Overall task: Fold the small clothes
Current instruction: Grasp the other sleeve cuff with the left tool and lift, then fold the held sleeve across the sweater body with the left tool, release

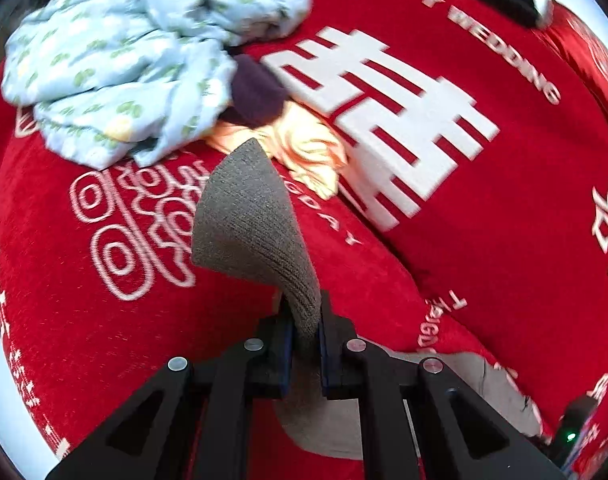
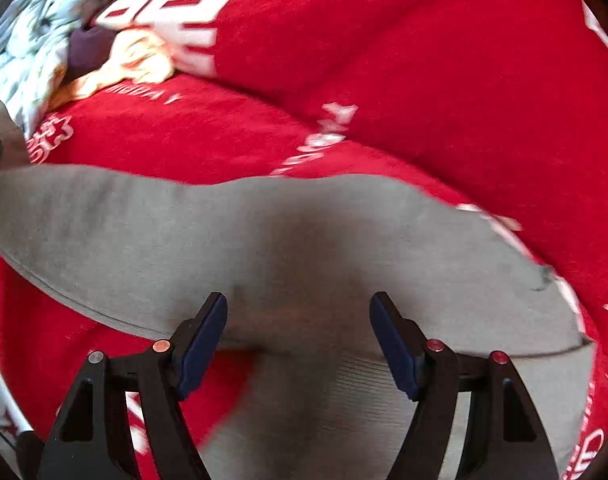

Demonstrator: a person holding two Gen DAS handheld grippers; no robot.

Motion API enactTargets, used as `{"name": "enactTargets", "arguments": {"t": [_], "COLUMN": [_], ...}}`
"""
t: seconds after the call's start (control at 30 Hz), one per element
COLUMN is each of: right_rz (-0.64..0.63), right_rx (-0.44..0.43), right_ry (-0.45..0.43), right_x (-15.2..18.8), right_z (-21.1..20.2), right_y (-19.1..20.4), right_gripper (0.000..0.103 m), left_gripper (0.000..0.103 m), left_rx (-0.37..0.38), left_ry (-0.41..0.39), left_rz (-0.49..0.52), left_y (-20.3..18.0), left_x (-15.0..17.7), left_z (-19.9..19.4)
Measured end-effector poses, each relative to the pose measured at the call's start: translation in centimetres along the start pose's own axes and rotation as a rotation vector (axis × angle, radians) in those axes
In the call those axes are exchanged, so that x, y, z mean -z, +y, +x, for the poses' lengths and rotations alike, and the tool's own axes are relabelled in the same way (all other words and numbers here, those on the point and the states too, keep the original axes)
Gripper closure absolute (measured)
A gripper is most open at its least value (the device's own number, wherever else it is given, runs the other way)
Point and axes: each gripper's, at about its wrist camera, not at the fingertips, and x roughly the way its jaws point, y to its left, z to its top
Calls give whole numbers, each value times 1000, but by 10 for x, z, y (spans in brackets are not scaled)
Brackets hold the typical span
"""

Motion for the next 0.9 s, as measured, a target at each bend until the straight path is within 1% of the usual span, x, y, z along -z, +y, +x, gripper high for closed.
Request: {"name": "enactTargets", "arguments": {"t": [0.13, 0.33, 0.57, 0.77, 0.9], "right_rz": [85, 147, 206, 262, 284], "right_rx": [-3, 11, 13, 26, 37], "right_ry": [5, -7, -20, -39, -50], "right_x": [17, 41, 63, 80, 92], "right_z": [-17, -35, -48, -58, -63], "right_y": [-44, -95, -139, -177, -198], "right_gripper": [26, 26, 26, 26, 26], "left_gripper": [92, 92, 92, 92, 92], "left_rx": [-21, -7, 10, 26, 40], "left_ry": [43, 104, 134, 162, 167], "left_rz": [63, 167, 289, 368, 419], "left_y": [-36, -100, -170, -222, -255], "left_x": [11, 38, 75, 107, 127], "left_z": [5, 11, 10, 7, 3]}}
